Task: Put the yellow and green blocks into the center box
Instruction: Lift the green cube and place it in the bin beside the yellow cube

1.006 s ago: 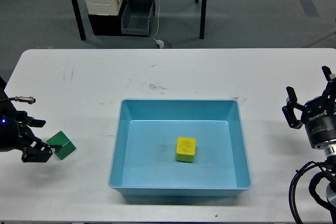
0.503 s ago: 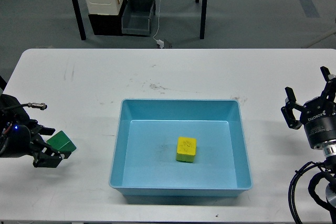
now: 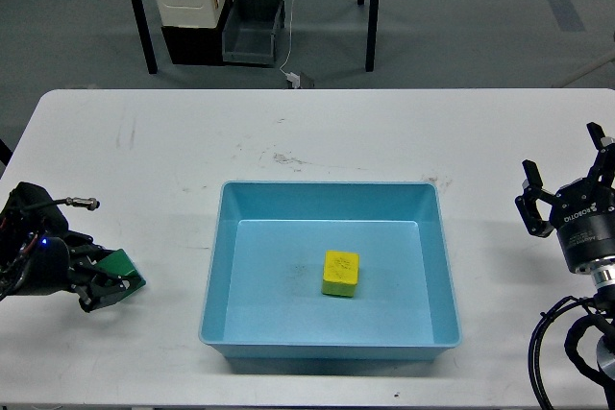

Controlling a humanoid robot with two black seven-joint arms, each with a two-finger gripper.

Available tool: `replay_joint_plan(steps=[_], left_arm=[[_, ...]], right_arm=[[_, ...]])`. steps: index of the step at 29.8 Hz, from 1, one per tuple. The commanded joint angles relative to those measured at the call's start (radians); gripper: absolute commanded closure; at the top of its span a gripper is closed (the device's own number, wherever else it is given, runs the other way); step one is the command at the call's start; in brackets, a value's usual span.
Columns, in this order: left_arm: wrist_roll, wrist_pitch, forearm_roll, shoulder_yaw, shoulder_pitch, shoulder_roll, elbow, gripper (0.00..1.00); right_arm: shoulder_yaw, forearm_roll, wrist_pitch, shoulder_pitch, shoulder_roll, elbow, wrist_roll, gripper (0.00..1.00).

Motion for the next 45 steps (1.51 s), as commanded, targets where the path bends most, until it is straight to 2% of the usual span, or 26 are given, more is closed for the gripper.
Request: replay_joint_plan(steps=[1, 6, 10, 14, 17, 21, 25, 31, 34, 38, 45], left_arm=[[0.0, 0.014, 0.0, 0.0, -0.004, 0.009, 0.008, 0.81], [0.0, 0.089, -0.005, -0.006, -0.11, 0.021, 0.006, 0.83], [0.0, 0.096, -0.163, -0.003, -0.22, 0.088, -0.02, 0.83], [0.0, 0.091, -0.209, -0.001, -0.338, 0.092, -0.147, 0.83], [0.0, 0.083, -0.209, 0.0, -0.365, 0.09, -0.245, 0.83], [0.0, 0.073, -0.163, 0.028, -0.384, 0.041, -0.304, 0.83], [0.0, 0.053, -0.063, 0.094, -0.456, -0.075, -0.304, 0.83], [0.0, -0.088, -0.057, 0.229, -0.596, -0.259, -0.285, 0.82], [0.0, -0.128, -0.042, 0.249, -0.618, -0.341, -0.227, 0.82], [0.0, -0.133, 0.0, 0.296, -0.619, -0.416, -0.143, 0.8], [0.0, -0.133, 0.0, 0.384, -0.613, -0.503, -0.074, 0.76]], right_arm=[[-0.001, 0.0, -0.002, 0.0, 0.0, 0.0, 0.0, 0.0], [-0.002, 0.0, -0.002, 0.0, 0.0, 0.001, 0.0, 0.0], [-0.003, 0.0, -0.002, 0.0, 0.0, 0.001, 0.0, 0.0], [-0.005, 0.0, -0.002, -0.001, 0.002, 0.001, 0.0, 0.0], [-0.006, 0.0, 0.0, -0.001, 0.002, 0.001, 0.0, 0.0], [-0.008, 0.0, 0.0, -0.021, 0.002, 0.001, 0.0, 0.0], [-0.026, 0.0, 0.0, -0.024, 0.002, -0.002, 0.0, 0.0], [-0.035, 0.0, 0.0, -0.023, 0.002, -0.002, 0.0, 0.0], [-0.04, -0.002, 0.0, -0.023, 0.002, -0.002, 0.0, 0.0], [-0.038, 0.0, 0.0, -0.023, 0.002, -0.002, 0.0, 0.0], [-0.041, -0.002, 0.0, -0.012, 0.002, -0.002, 0.0, 0.0]])
